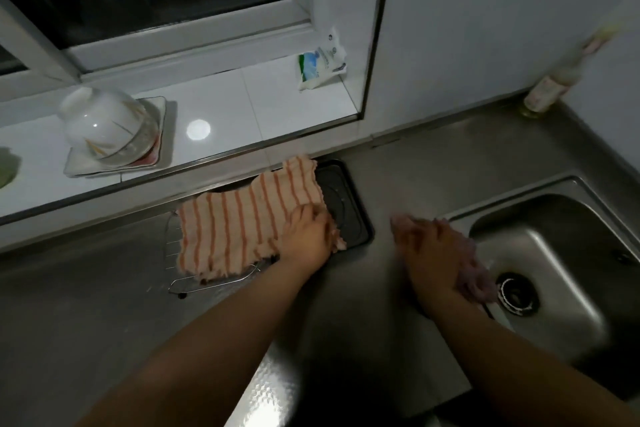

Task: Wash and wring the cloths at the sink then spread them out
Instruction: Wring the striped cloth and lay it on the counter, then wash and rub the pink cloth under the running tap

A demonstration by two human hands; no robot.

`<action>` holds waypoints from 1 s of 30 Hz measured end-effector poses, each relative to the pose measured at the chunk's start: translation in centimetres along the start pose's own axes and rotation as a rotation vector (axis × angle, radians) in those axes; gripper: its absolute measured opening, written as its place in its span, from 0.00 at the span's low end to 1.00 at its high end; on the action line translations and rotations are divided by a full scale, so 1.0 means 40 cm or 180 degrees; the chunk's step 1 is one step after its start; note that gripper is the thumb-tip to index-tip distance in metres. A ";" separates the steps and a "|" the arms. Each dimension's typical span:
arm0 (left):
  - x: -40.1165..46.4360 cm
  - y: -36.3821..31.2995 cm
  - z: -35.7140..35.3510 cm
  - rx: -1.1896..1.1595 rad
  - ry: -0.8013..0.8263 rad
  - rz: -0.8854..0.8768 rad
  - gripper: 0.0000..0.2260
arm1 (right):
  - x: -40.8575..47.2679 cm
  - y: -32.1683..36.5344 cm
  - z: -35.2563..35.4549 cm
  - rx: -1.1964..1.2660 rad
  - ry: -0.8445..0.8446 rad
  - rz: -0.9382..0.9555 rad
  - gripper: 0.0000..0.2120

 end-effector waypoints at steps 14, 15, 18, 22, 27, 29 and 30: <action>-0.003 -0.287 -0.106 -0.0812 0.0467 -0.0423 0.21 | -0.045 -0.158 0.218 0.1900 0.0239 -0.0366 0.06; 0.003 -0.315 -0.102 -0.0959 0.0525 -0.0438 0.24 | -0.047 -0.158 0.246 0.2173 0.0261 -0.0283 0.03; 0.030 -0.398 -0.073 -0.1401 0.0665 -0.0427 0.35 | -0.040 -0.180 0.330 0.3088 0.0466 -0.0355 0.03; 0.060 -0.534 -0.009 -0.1646 0.1109 -0.0821 0.40 | -0.045 -0.236 0.476 0.4043 0.0806 -0.0422 0.12; 0.063 -0.746 0.017 -0.1962 0.1667 -0.1716 0.26 | -0.046 -0.356 0.623 0.5128 0.1493 -0.0293 0.24; 0.052 -0.829 0.027 -0.2534 0.1913 -0.1773 0.17 | -0.033 -0.434 0.664 0.5258 0.1160 -0.0477 0.19; 0.048 -0.866 0.034 -0.2972 0.1996 -0.1735 0.17 | -0.028 -0.471 0.678 0.5288 0.1006 -0.0588 0.19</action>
Point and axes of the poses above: each hand's wrist, its own x-axis towards the middle knuckle, its own z-axis out of the back of the hand, y = z × x, the point moved 4 cm from there along x, towards the middle knuckle, and after that the axes turned 7 degrees about -z, right-handed, at the moved point
